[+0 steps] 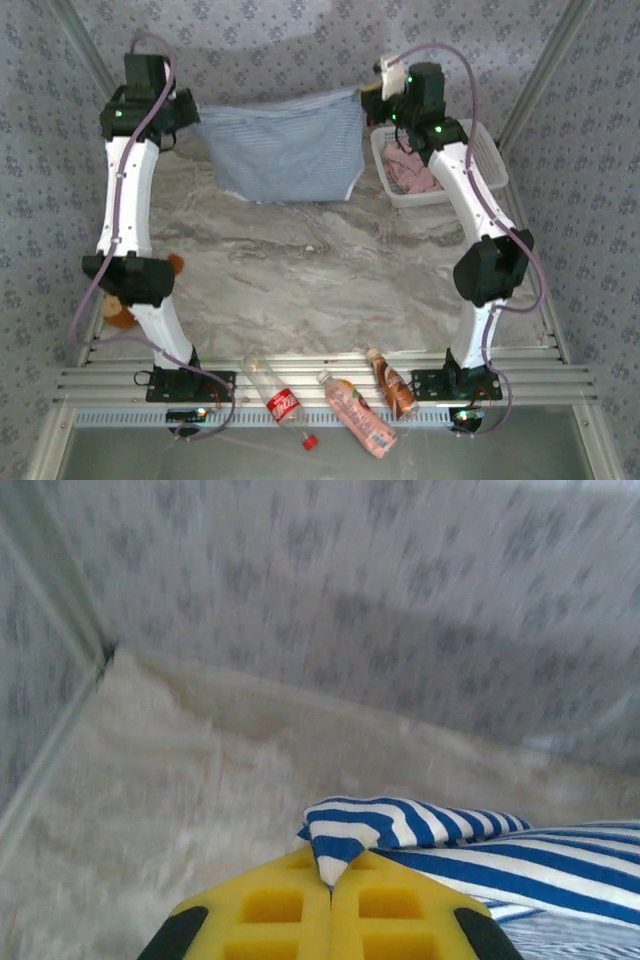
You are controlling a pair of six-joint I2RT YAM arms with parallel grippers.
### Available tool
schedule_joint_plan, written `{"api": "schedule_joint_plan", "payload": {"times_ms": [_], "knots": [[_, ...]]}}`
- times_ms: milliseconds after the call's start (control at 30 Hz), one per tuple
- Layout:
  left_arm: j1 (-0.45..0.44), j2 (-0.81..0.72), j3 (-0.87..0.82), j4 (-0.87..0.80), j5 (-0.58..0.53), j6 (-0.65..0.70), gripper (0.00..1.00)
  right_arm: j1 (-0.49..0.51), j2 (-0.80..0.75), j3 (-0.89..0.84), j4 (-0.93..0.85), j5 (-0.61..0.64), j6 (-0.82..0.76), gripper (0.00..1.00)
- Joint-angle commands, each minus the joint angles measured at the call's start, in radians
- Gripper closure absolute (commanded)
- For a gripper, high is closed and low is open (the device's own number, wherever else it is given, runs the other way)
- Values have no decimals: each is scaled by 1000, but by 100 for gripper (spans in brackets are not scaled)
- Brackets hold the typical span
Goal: Fold and stack the tank tops
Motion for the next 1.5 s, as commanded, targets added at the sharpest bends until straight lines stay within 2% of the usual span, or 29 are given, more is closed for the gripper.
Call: {"api": "schedule_joint_plan", "payload": {"times_ms": [0, 67, 167, 300, 333, 400, 467, 533, 700, 900, 967, 1100, 1167, 1233, 1300, 1467], "knots": [[10, 83, 281, -24, -40, 83, 100, -2, 42, 165, 150, 5, -63, 100], [10, 138, 415, -10, -47, 96, 100, -8, 65, 231, 161, -4, -80, 100], [10, 148, 442, -22, -36, 104, 100, -13, 40, 221, 107, -16, -105, 100], [-38, 120, 390, -159, -76, 169, 100, 0, -142, -72, 135, -17, -148, 100], [-54, 92, 322, -180, -94, 175, 100, 3, -197, -167, 124, -10, -145, 100], [-72, -32, 43, -121, -122, 166, 100, 6, -304, -352, 108, -10, -129, 100], [-80, -274, -441, 144, -118, 117, 100, 20, -409, -550, 75, 8, -122, 100], [-79, -431, -739, 230, -134, 59, 100, 28, -489, -714, 54, 3, -79, 100], [-79, -653, -1226, 238, -103, -27, 100, 91, -598, -1040, -104, 21, 45, 100], [-60, -769, -1600, 220, -18, -162, 100, 189, -606, -1277, -213, 5, 167, 100], [-66, -771, -1678, 203, 30, -217, 100, 222, -588, -1318, -252, 0, 181, 100], [-92, -818, -1769, 132, 53, -321, 99, 261, -603, -1363, -311, 5, 221, 100], [-146, -831, -1771, 93, 34, -370, 98, 269, -619, -1366, -343, 11, 235, 100], [-168, -815, -1766, 58, 69, -416, 95, 271, -636, -1370, -361, 24, 244, 100], [-213, -812, -1766, 22, 43, -456, 95, 272, -645, -1379, -411, 31, 251, 100], [-243, -818, -1760, -22, 84, -486, 87, 276, -656, -1374, -443, 26, 266, 99]]}}
